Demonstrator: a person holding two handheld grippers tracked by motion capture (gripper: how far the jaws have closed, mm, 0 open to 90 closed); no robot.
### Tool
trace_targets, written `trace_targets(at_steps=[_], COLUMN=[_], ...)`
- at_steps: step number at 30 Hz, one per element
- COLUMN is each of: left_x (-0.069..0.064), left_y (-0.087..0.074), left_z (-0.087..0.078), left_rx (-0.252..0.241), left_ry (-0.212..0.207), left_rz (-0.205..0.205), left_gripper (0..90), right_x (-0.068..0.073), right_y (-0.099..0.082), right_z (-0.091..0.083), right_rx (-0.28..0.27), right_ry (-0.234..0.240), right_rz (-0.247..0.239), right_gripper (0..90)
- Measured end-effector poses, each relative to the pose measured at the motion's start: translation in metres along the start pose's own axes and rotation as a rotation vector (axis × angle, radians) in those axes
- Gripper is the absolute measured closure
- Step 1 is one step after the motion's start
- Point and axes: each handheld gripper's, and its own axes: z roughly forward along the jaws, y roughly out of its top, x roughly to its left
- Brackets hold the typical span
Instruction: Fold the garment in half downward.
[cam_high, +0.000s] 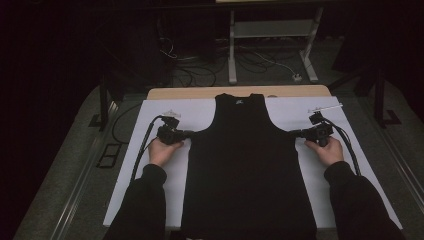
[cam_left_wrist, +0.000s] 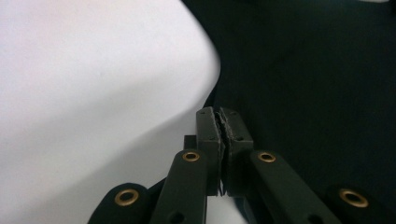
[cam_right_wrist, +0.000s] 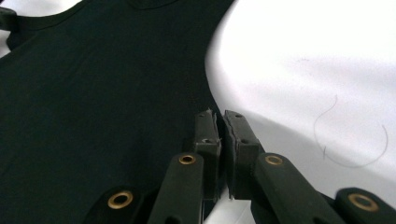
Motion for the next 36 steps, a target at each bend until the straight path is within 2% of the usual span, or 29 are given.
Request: trace_targets(at_steps=[4, 7, 11, 12, 17, 18, 19, 20, 26, 31, 36], left_x=[0.001, -0.001, -0.004, -0.004, -0.008, -0.008, -0.008, -0.008, -0.011, -0.015, -0.016], left_y=[-0.001, -0.001, 0.002, 0.003, 0.003, 0.001, 0.000, -0.001, -0.008, -0.009, -0.012], left_z=[-0.003, -0.007, -0.015, -0.016, -0.022, -0.023, -0.023, -0.023, -0.025, -0.029, -0.033], left_rx=[-0.015, -0.027, -0.059, -0.063, -0.090, -0.093, -0.097, -0.097, -0.094, -0.107, -0.100], left_ry=[-0.005, -0.015, -0.030, -0.029, -0.034, -0.034, -0.038, -0.043, -0.054, -0.065, -0.066], left_rz=[-0.008, -0.004, -0.026, -0.027, -0.031, -0.034, -0.039, -0.043, -0.062, -0.073, -0.086], left_gripper=[86.7, 86.8, 86.8, 86.8, 86.8, 86.8, 86.8, 86.7, 86.7, 86.7, 86.7], right_x=[0.002, 0.003, 0.004, 0.006, 0.010, 0.011, 0.011, 0.013, 0.018, 0.019, 0.021], right_y=[-0.002, -0.003, -0.003, -0.003, -0.001, -0.001, -0.001, -0.002, -0.005, -0.008, -0.011], right_z=[-0.003, -0.007, -0.009, -0.011, -0.017, -0.018, -0.019, -0.020, -0.023, -0.026, -0.030], right_rx=[-0.007, -0.034, -0.044, -0.060, -0.085, -0.088, -0.081, -0.086, -0.088, -0.082, -0.087], right_ry=[-0.001, 0.020, 0.024, 0.039, 0.075, 0.088, 0.130, 0.134, 0.148, 0.139, 0.134], right_rz=[-0.008, 0.011, 0.019, 0.035, 0.041, 0.049, 0.058, 0.050, 0.057, 0.065, 0.064], right_gripper=[83.6, 83.6, 83.6, 83.6, 83.6, 83.5, 83.4, 83.4, 83.4, 83.4, 83.4])
